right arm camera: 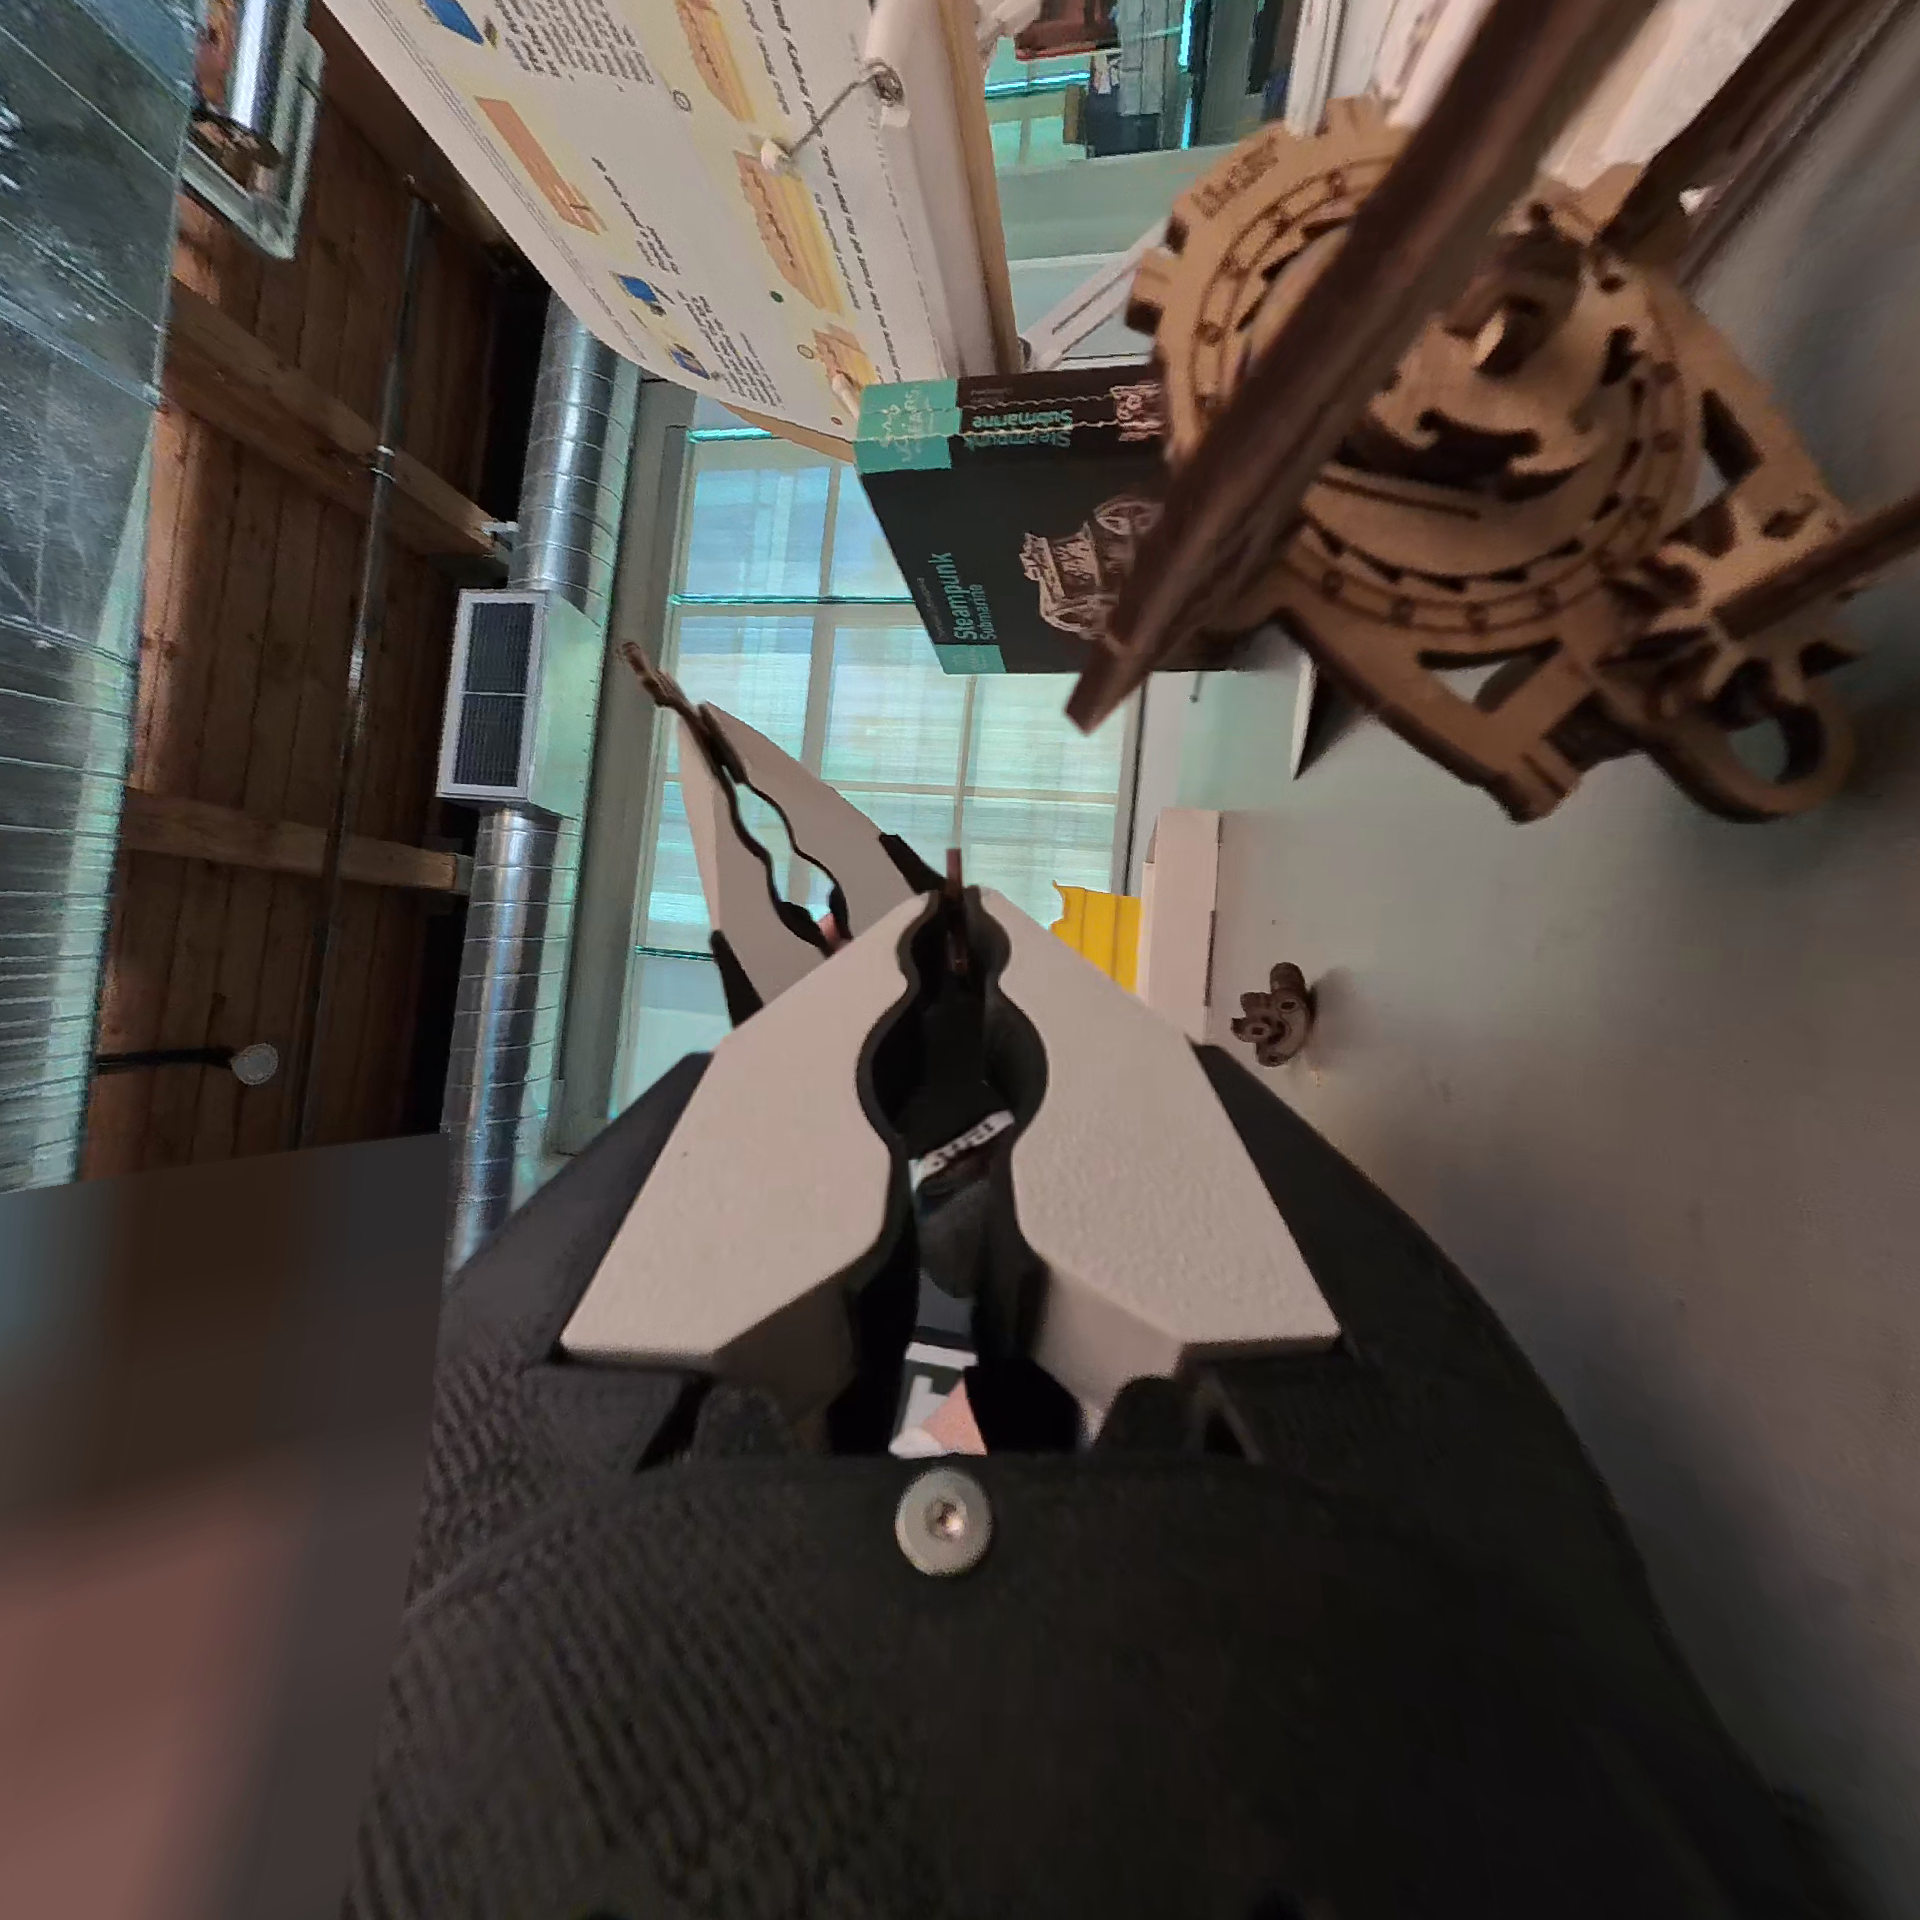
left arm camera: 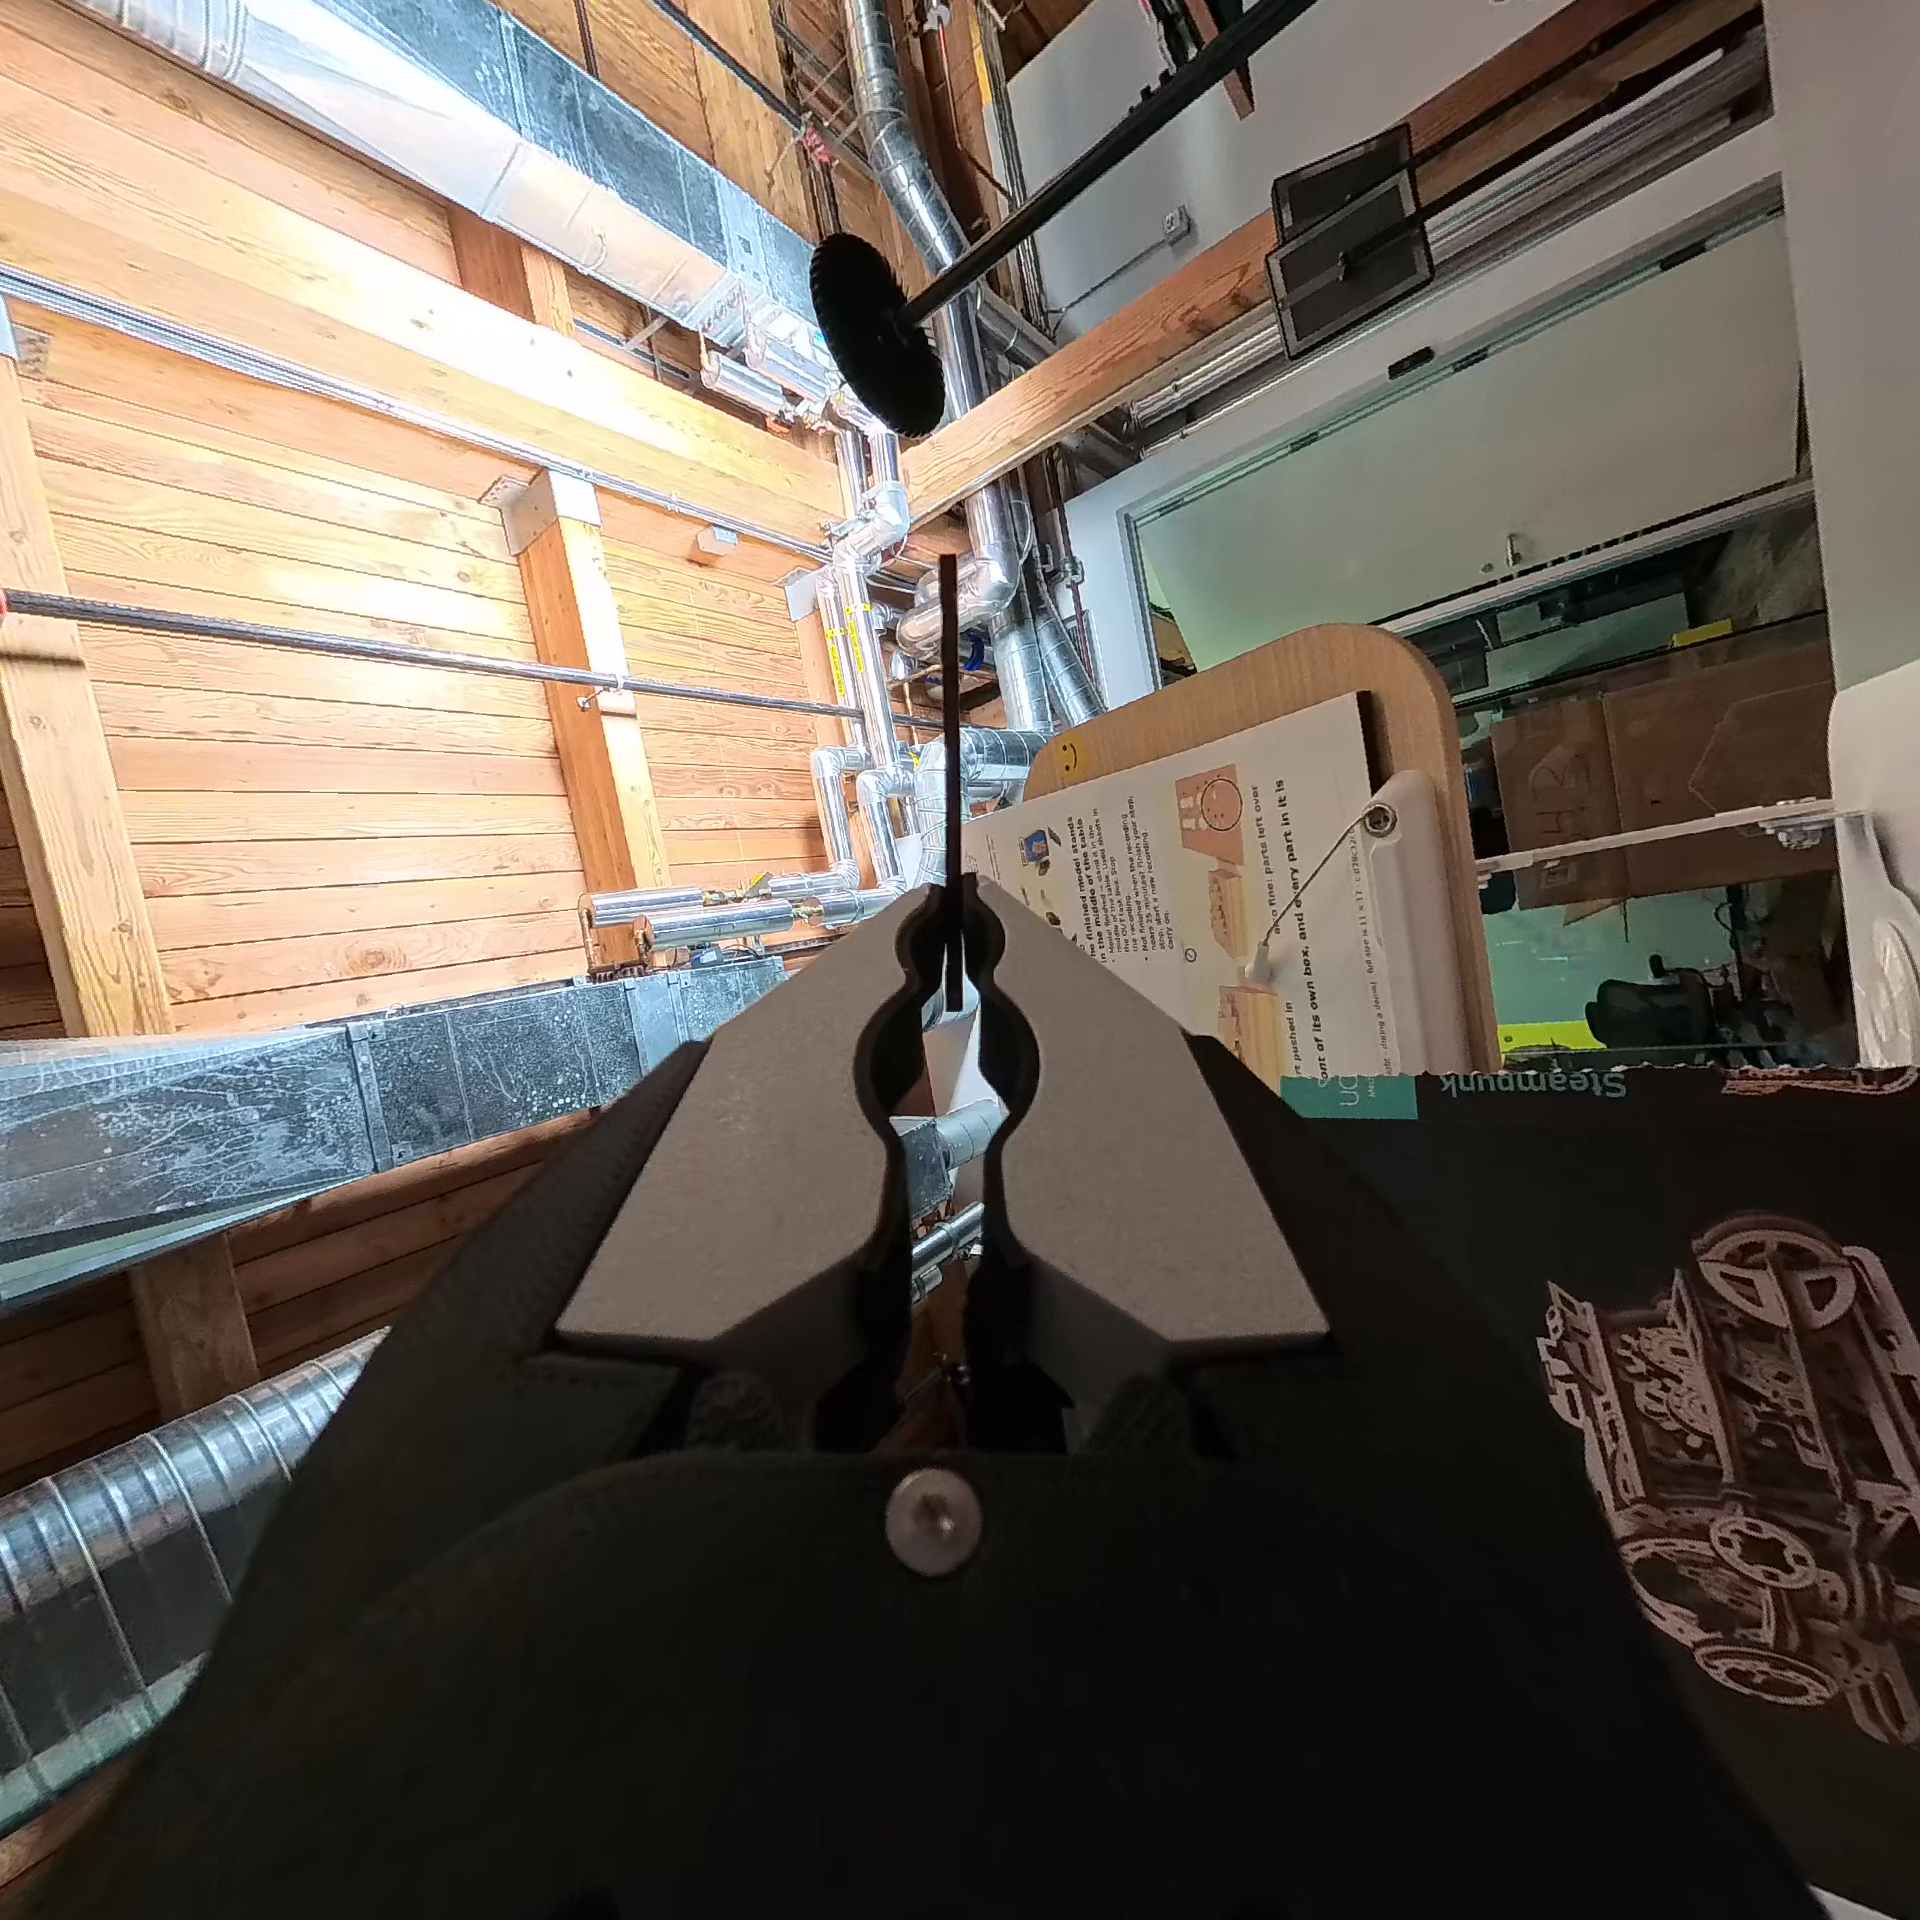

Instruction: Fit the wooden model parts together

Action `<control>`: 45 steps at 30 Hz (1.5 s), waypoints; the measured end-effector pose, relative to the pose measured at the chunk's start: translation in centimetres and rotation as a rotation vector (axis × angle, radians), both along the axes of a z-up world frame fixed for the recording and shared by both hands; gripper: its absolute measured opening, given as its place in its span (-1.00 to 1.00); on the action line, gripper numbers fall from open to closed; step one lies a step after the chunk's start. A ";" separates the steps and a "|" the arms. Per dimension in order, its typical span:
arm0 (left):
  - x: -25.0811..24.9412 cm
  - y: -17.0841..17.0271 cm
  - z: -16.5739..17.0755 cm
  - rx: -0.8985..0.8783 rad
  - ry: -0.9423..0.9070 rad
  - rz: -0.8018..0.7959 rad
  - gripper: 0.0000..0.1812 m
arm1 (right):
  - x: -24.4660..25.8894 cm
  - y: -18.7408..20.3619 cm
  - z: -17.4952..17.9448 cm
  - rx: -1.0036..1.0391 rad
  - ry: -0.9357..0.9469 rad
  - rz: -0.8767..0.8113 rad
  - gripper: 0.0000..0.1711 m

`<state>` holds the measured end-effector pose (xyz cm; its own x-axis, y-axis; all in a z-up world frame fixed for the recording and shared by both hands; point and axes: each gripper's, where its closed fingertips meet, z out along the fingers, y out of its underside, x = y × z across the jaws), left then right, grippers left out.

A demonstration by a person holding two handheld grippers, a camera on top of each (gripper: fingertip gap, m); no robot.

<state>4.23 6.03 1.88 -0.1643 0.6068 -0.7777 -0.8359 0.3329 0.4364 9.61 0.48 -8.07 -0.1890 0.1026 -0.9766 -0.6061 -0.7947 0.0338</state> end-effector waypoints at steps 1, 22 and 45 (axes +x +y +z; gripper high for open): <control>0.0 0.0 0.0 0.000 0.001 0.000 -1.00 | 0.0 0.0 -0.2 0.007 -0.025 -0.002 -1.00; 0.0 -0.2 0.2 0.007 0.000 -0.001 -1.00 | -2.7 -1.6 -3.7 -0.005 -0.266 0.147 -0.99; -0.1 0.0 0.3 0.000 -0.011 -0.001 -1.00 | -2.7 -1.6 -4.3 -0.006 -0.305 0.166 -0.99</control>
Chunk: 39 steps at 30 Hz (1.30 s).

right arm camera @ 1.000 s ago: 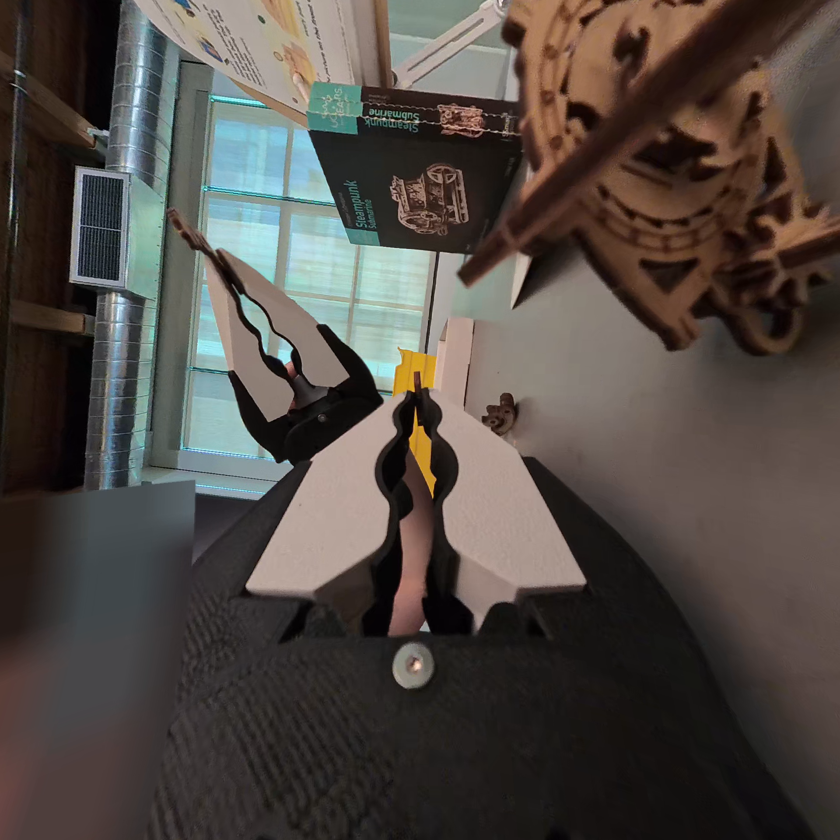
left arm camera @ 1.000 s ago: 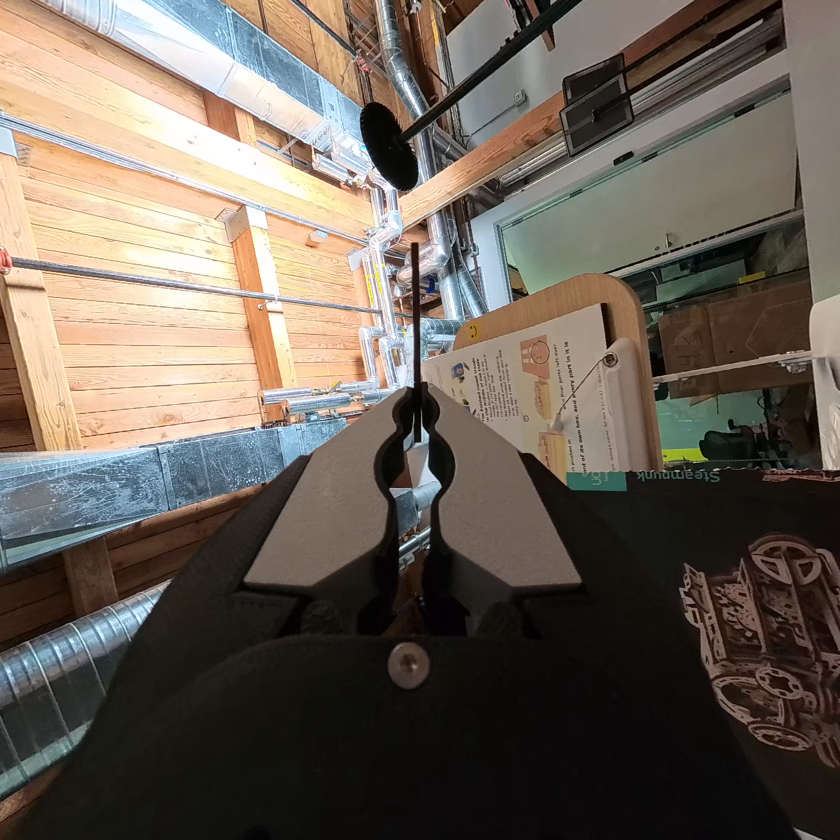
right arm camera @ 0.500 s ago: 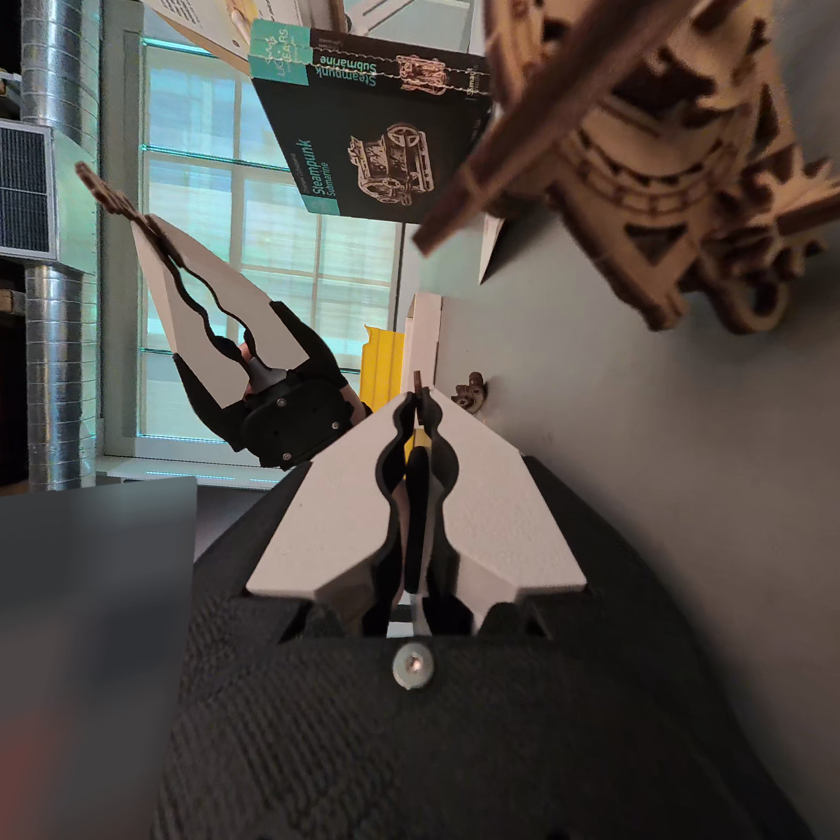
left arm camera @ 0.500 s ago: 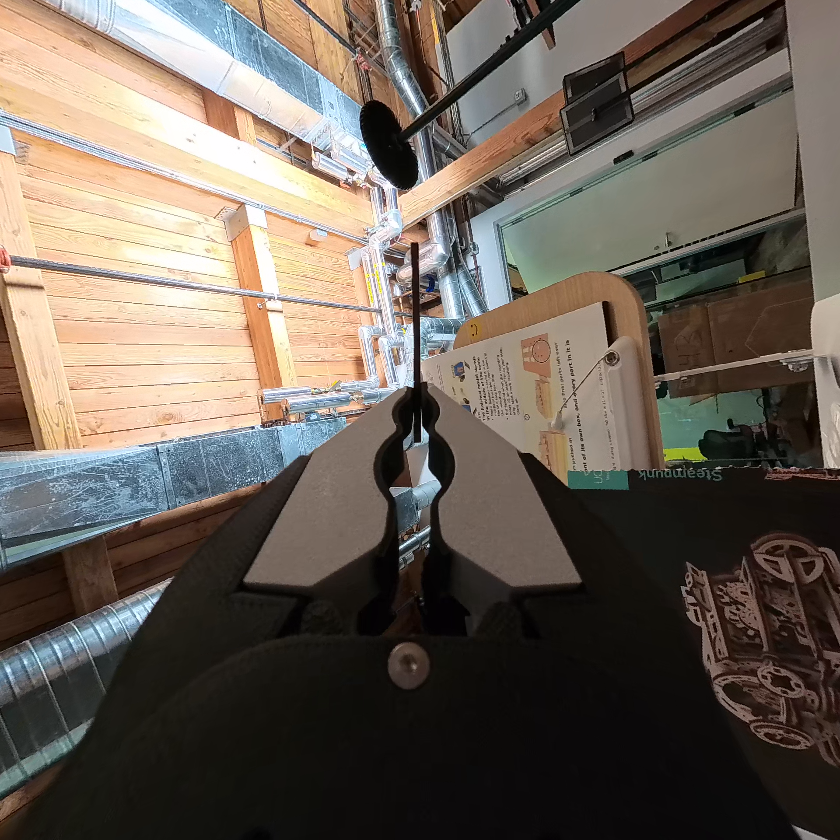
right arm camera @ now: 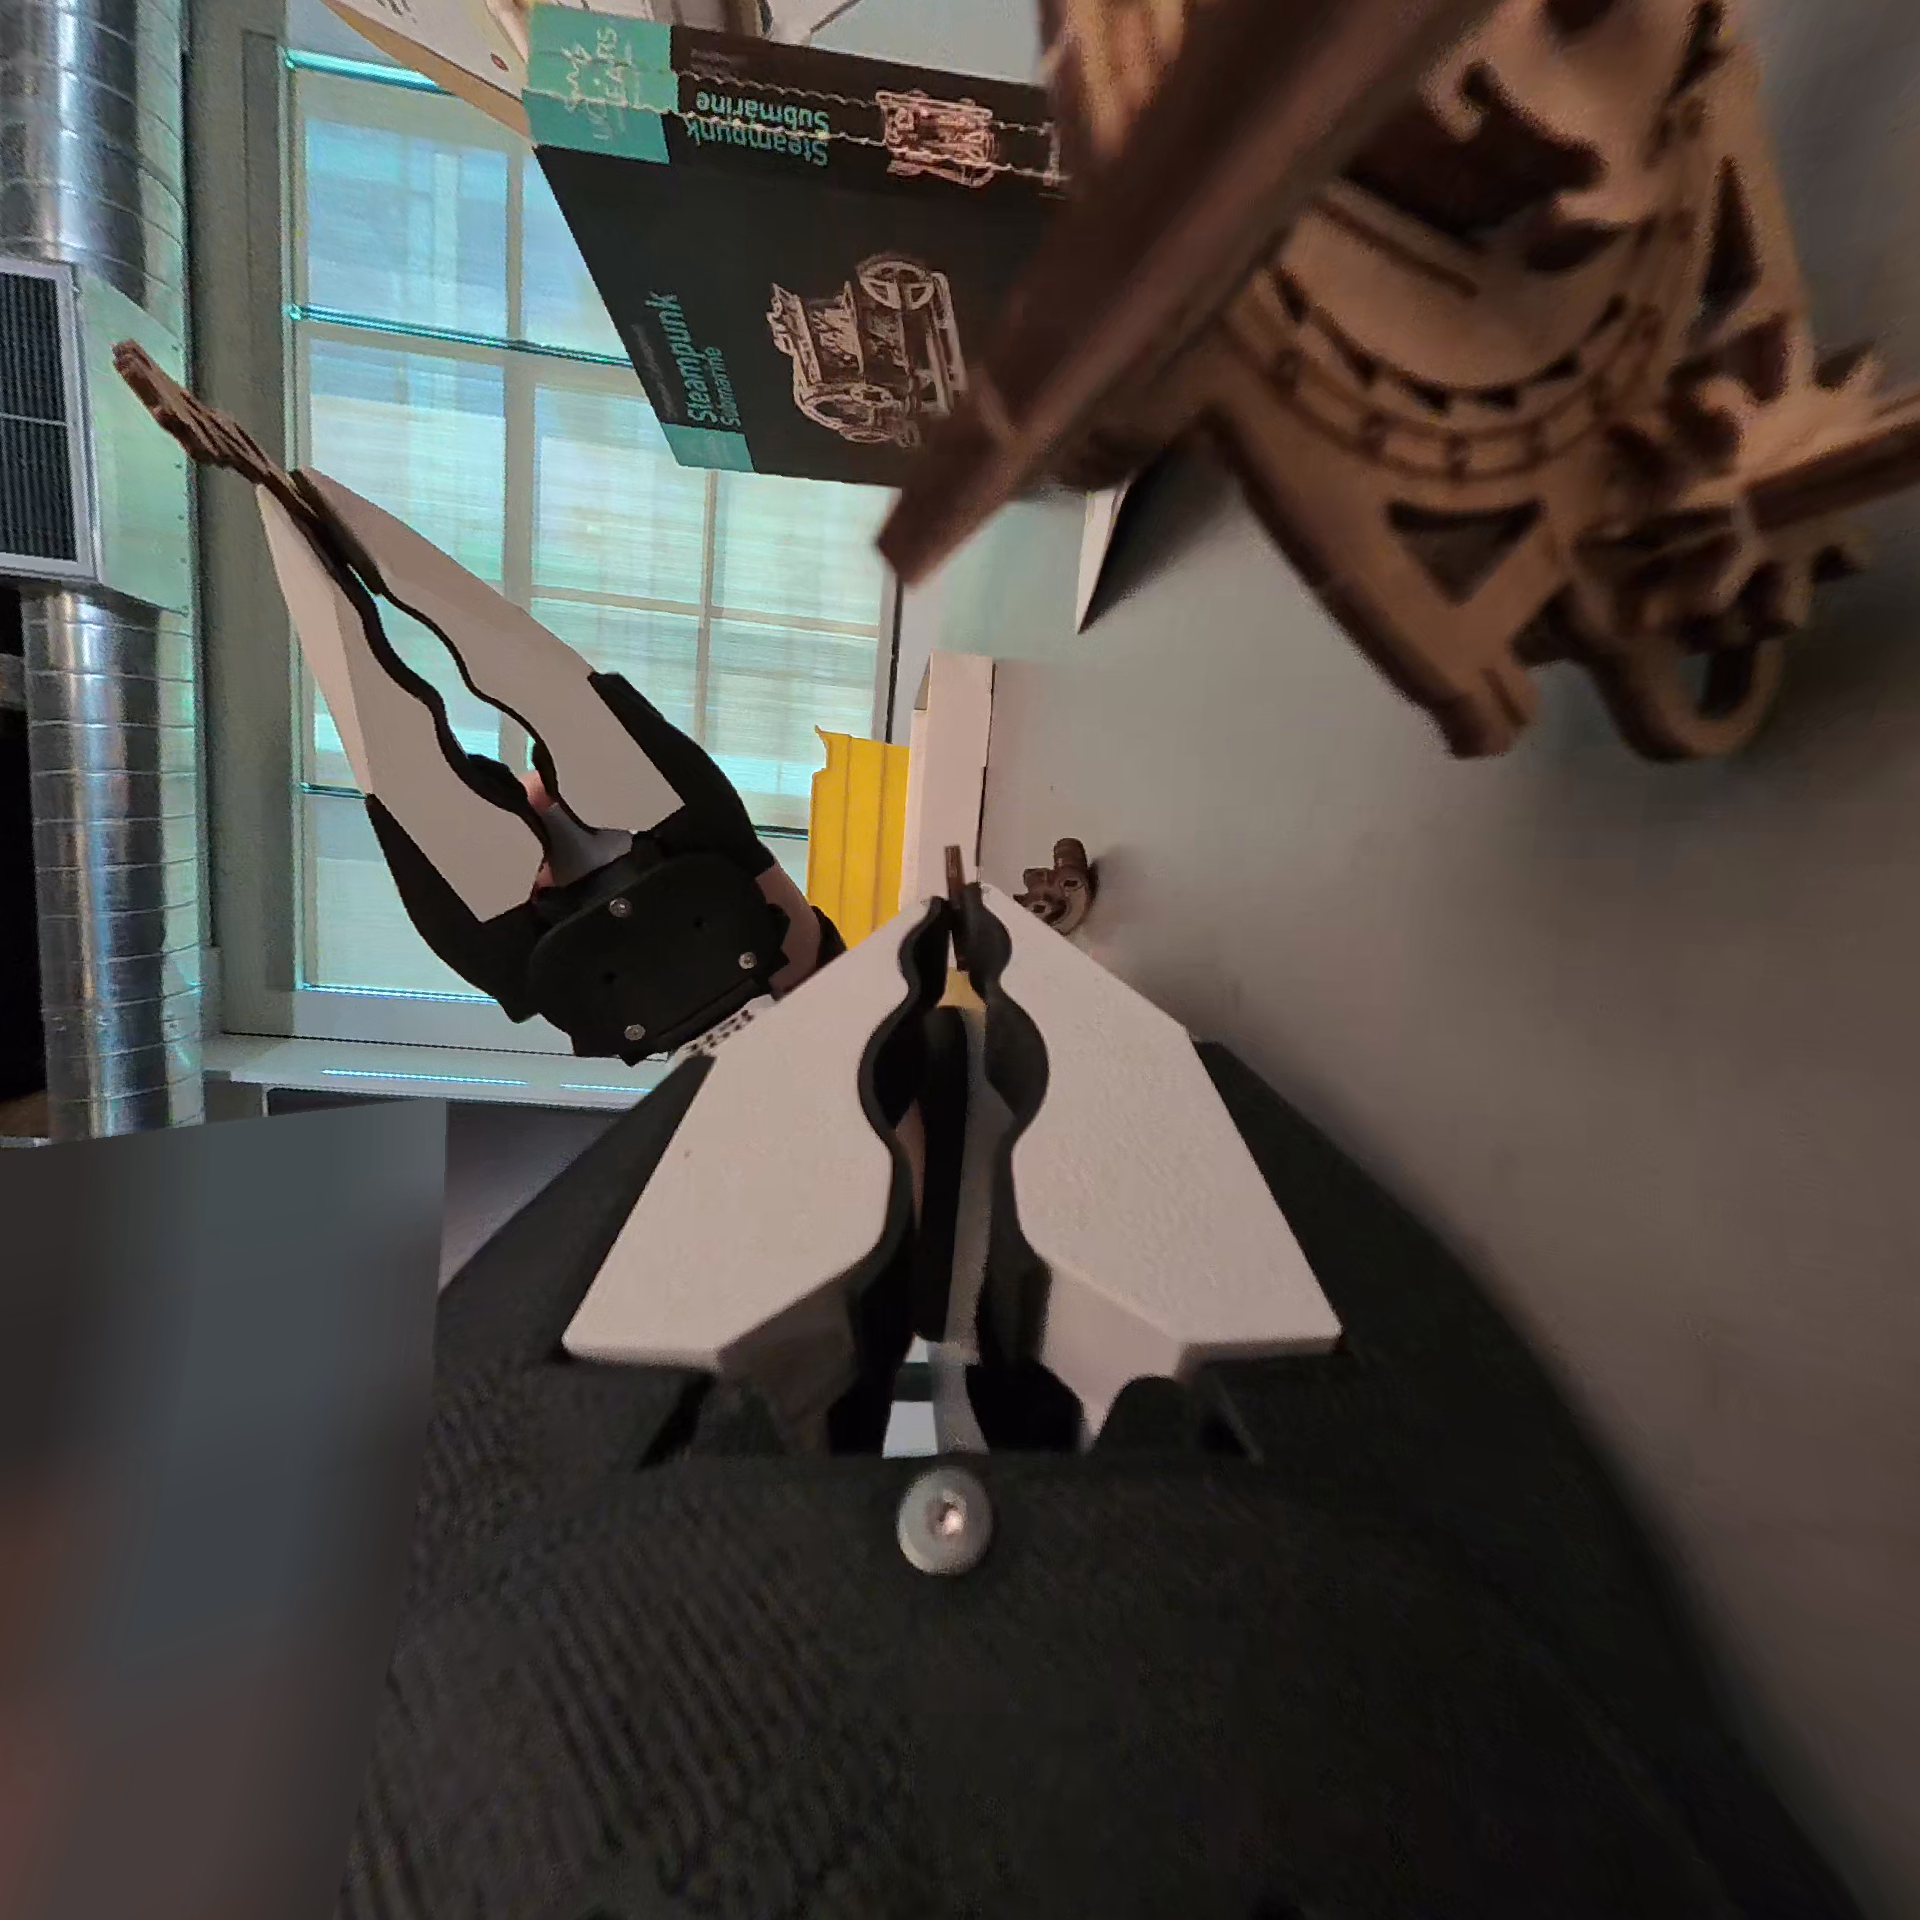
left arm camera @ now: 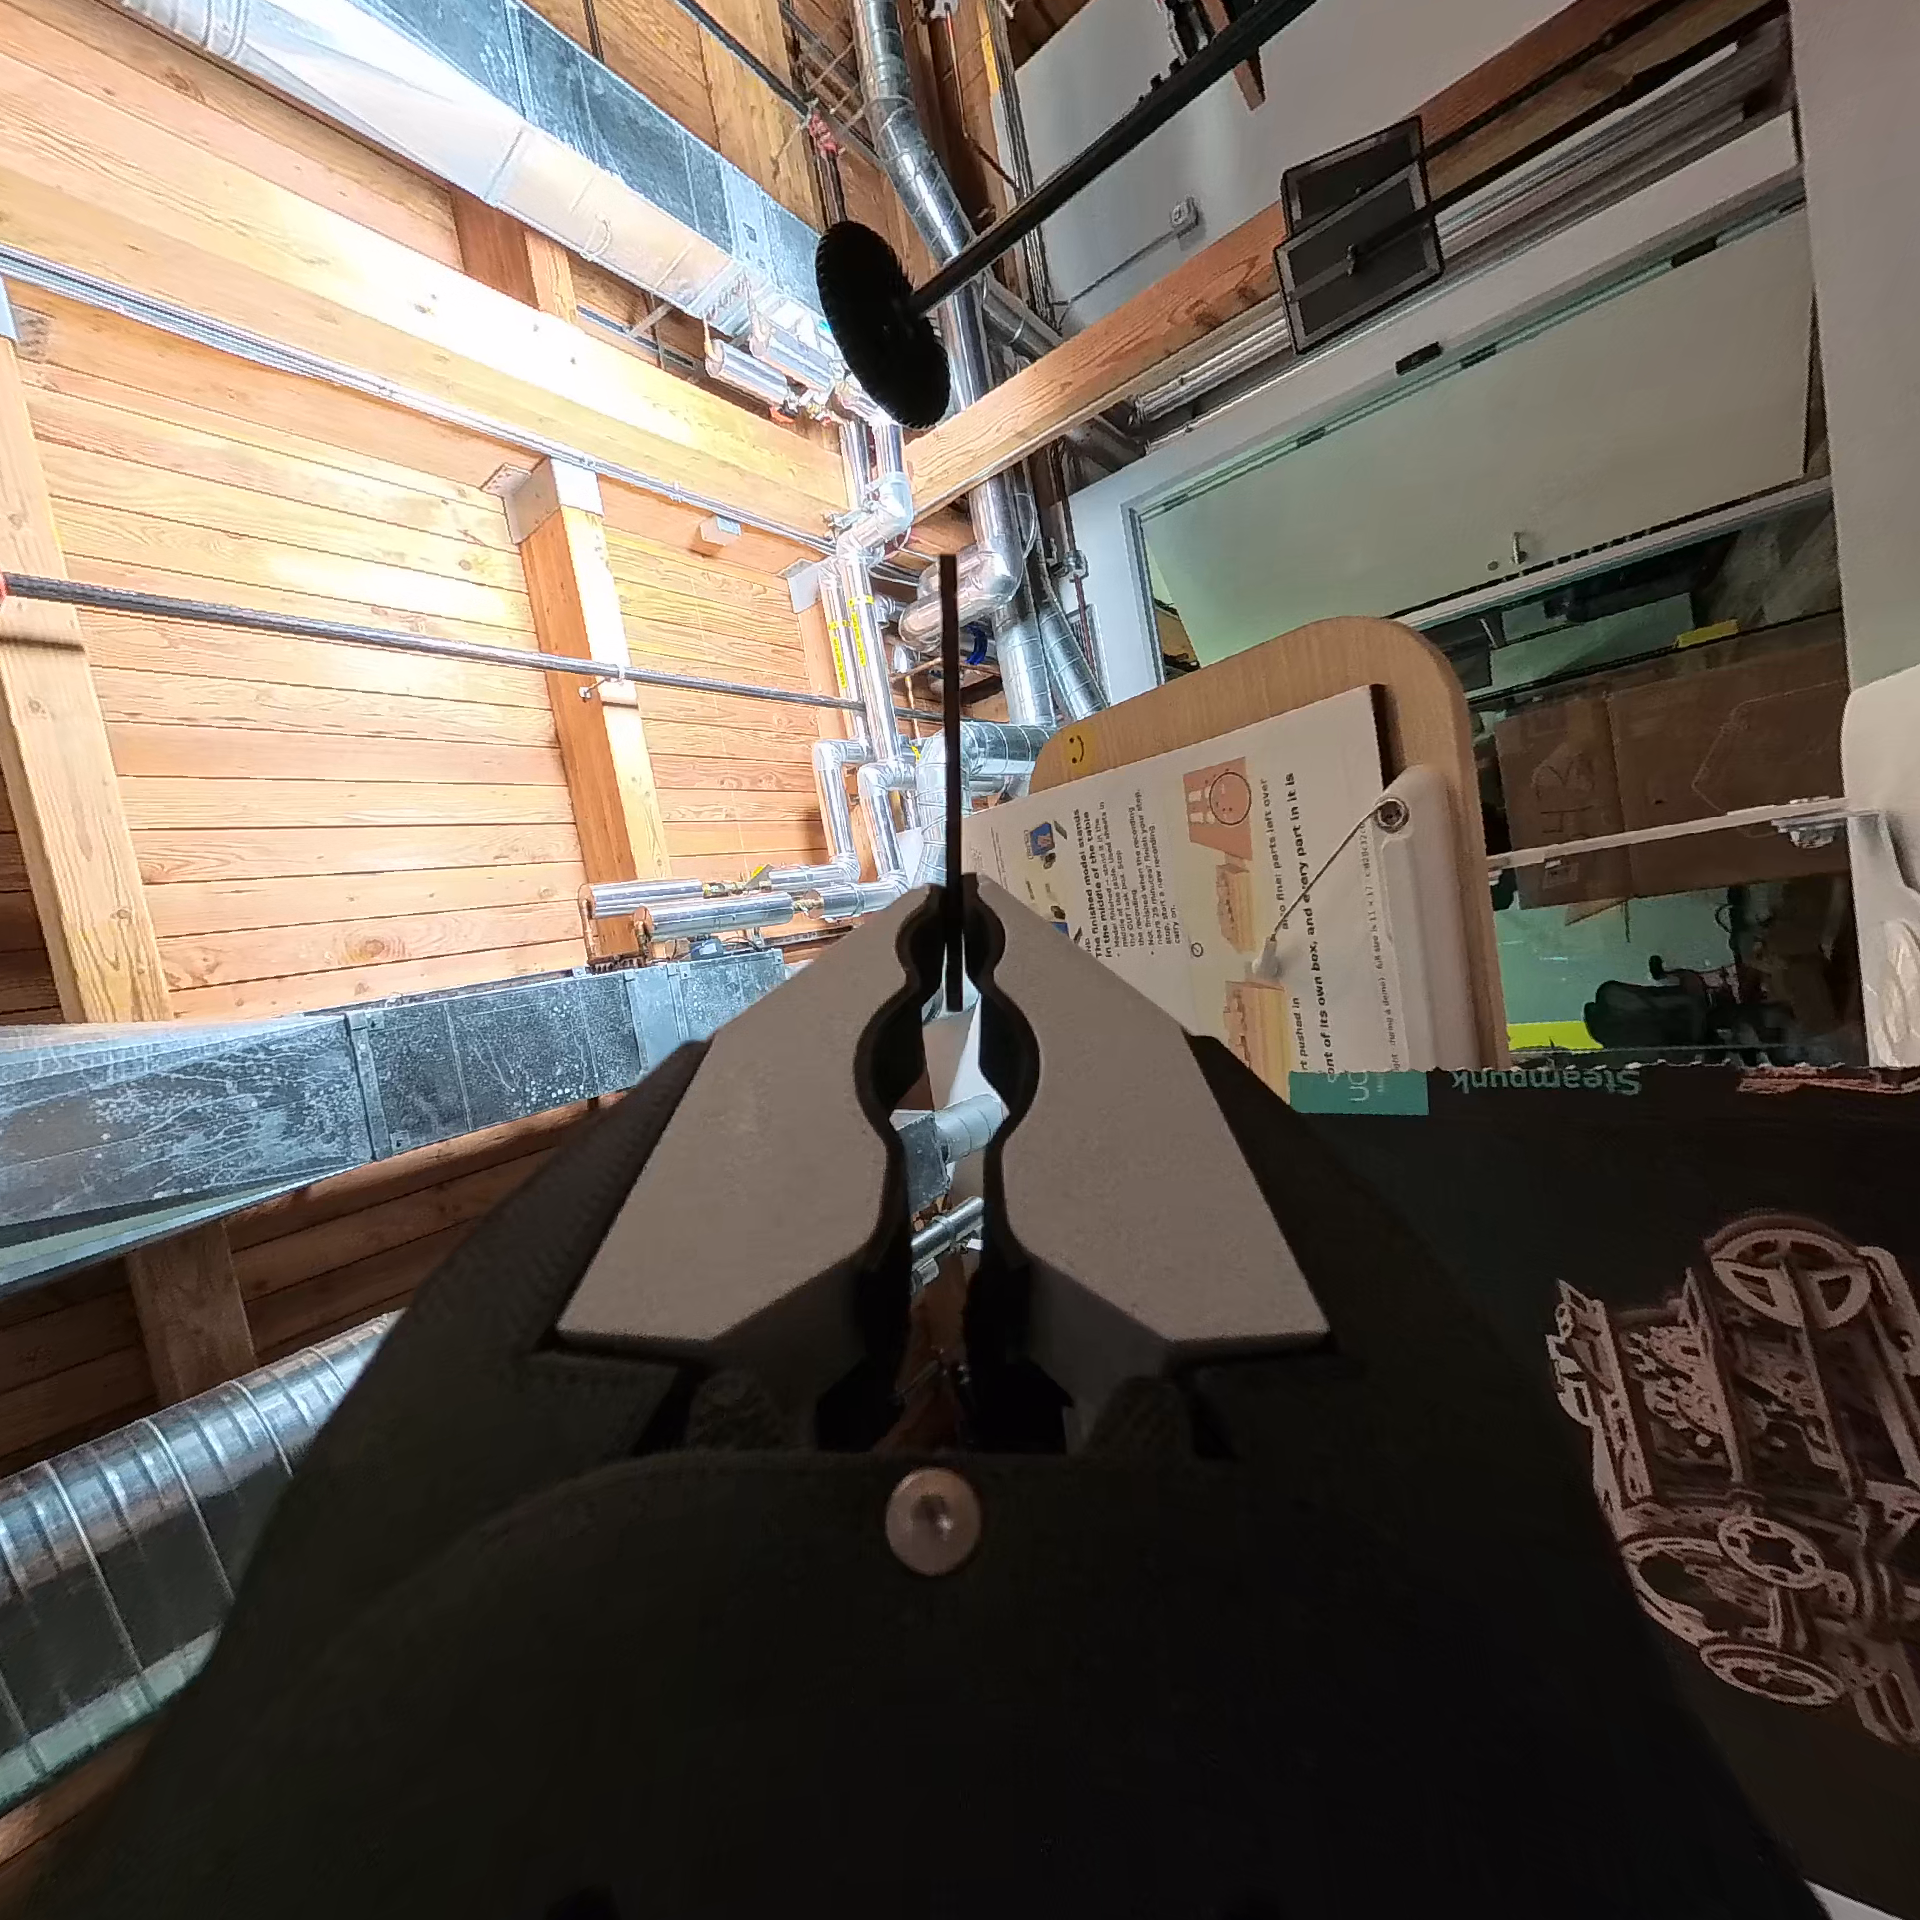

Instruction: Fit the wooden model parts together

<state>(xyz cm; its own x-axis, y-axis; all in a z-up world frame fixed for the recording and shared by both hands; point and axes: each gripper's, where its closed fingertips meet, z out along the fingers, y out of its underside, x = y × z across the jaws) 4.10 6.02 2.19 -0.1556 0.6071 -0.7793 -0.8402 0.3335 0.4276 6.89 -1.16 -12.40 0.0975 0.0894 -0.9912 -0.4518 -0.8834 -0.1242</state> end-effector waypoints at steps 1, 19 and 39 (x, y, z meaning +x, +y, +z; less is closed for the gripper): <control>-0.1 0.0 0.1 -0.001 -0.005 -0.001 -1.00 | 0.0 0.0 0.0 0.007 -0.009 0.004 -1.00; -4.1 0.5 5.2 -0.053 -0.186 0.030 -1.00 | -1.8 -4.2 -2.0 -0.182 -0.227 -0.023 -0.98; -4.2 -0.2 6.6 -0.154 -0.267 -0.035 -1.00 | 0.2 -3.3 2.1 0.478 -0.821 0.060 -0.71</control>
